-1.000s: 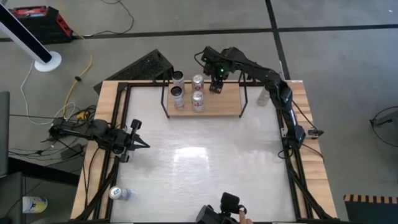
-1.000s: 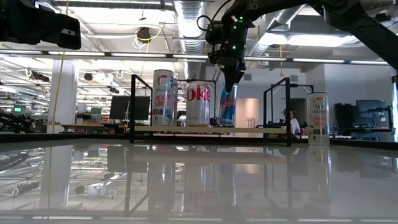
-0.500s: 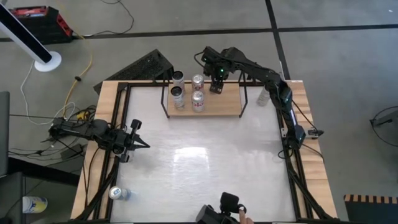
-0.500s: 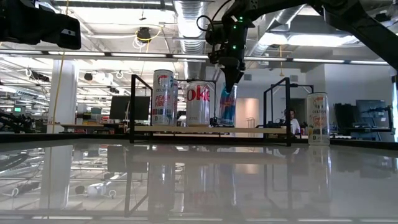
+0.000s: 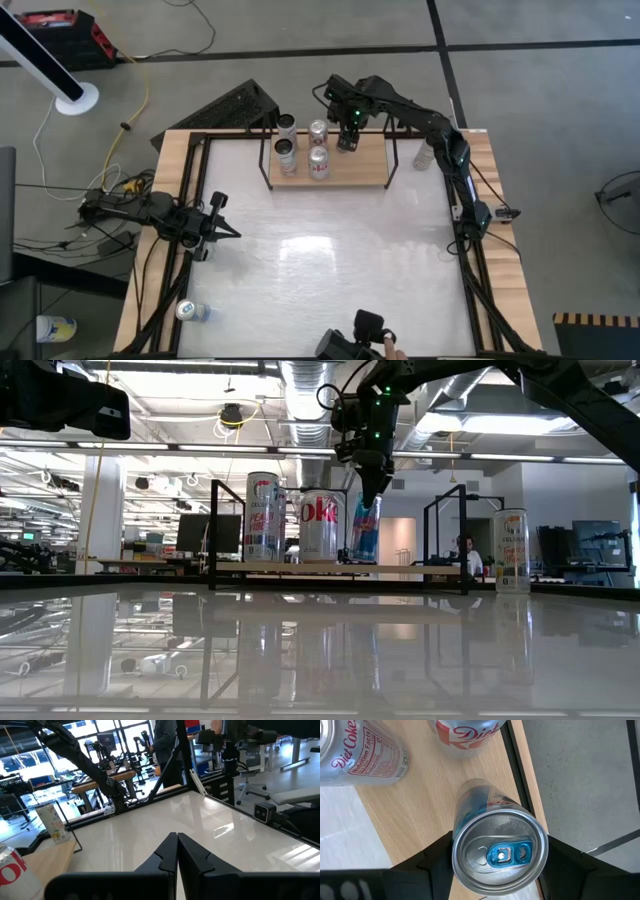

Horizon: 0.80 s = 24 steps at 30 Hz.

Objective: Place canned beverage on shelf
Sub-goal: Put the right blue soda can on the shelf

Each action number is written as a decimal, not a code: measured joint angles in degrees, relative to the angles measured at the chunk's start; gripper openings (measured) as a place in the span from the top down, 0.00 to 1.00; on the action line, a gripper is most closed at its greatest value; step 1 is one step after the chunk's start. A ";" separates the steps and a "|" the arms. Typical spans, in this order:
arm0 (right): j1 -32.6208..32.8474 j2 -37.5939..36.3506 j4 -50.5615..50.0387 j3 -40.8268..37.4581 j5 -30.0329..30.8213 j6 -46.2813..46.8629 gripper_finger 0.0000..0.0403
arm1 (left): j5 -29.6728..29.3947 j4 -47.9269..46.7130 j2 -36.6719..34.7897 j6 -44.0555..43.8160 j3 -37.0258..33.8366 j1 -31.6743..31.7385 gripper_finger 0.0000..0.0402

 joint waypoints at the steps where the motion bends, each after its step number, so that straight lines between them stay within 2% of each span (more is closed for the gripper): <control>1: 0.01 0.00 -0.02 0.00 -0.02 0.00 0.35 | 0.00 0.00 0.00 0.00 0.00 0.00 1.00; 24: -0.41 0.00 -1.00 -0.07 -0.01 -0.40 0.35 | 0.00 -0.02 0.00 0.02 0.00 0.01 1.00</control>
